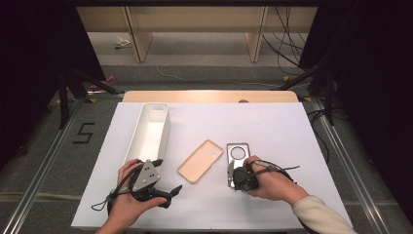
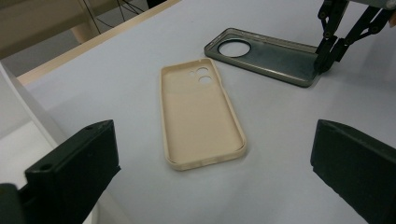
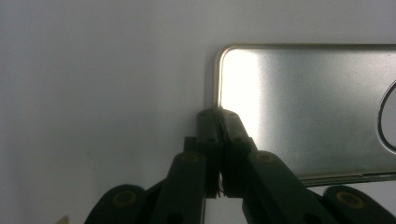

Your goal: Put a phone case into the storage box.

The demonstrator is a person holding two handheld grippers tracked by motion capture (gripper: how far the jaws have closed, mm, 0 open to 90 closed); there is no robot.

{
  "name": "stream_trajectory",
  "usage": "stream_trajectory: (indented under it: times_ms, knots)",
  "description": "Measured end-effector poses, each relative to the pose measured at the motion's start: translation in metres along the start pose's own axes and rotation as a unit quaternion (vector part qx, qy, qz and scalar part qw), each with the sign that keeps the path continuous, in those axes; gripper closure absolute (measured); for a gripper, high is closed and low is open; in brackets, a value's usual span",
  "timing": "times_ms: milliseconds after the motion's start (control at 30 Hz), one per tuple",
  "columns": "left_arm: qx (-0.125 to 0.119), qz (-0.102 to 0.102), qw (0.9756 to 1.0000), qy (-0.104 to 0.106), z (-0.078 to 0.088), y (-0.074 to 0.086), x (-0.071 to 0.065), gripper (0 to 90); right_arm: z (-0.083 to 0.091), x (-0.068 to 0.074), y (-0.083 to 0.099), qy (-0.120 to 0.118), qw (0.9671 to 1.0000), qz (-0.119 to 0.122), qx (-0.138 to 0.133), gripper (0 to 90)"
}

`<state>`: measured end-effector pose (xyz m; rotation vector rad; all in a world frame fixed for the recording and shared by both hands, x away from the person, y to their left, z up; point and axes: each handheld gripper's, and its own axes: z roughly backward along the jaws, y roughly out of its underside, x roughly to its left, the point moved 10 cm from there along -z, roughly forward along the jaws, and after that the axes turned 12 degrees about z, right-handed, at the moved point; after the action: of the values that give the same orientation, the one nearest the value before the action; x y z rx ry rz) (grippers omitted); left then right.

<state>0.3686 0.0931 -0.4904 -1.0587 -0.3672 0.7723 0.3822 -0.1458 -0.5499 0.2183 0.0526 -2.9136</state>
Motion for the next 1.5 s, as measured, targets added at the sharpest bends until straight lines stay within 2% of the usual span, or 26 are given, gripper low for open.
stream_trajectory:
  times_ms: [133,167,333,633,867,1133,1333,1433,1500]
  knots:
    - [0.0,0.001,1.0,0.0,0.0,0.0,0.0,0.3,0.002,0.0,0.001,0.003,1.0,-0.003,-0.006,88.7]
    - [0.0,0.001,1.0,0.0,0.0,0.0,0.0,0.3,0.003,0.001,0.001,0.001,0.9999,-0.009,-0.005,88.7]
    - [-0.001,0.001,1.0,0.0,0.0,0.0,0.0,0.3,0.006,-0.002,0.001,0.011,0.9997,-0.009,-0.021,88.8]
    - [-0.002,0.001,1.0,0.001,0.001,-0.001,-0.001,0.3,0.012,-0.003,0.002,0.024,0.9992,-0.008,-0.029,88.9]
    - [-0.003,0.002,1.0,0.001,0.001,-0.001,0.0,0.7,0.016,-0.005,-0.001,0.037,0.9978,-0.008,-0.055,88.9]
    - [-0.007,0.005,1.0,0.002,0.002,-0.002,-0.001,1.1,0.021,-0.007,-0.006,0.057,0.9934,-0.016,-0.098,89.0]
    - [-0.005,0.005,1.0,0.004,0.001,-0.002,-0.001,1.7,0.023,-0.005,-0.008,0.067,0.9904,-0.024,-0.119,89.1]
    - [-0.004,0.004,1.0,0.004,0.001,-0.002,-0.002,1.7,0.026,-0.004,-0.009,0.077,0.9859,-0.037,-0.144,89.2]
    - [-0.003,0.006,1.0,0.005,0.0,-0.002,-0.003,1.8,0.03,-0.006,-0.009,0.088,0.9816,-0.042,-0.164,89.2]
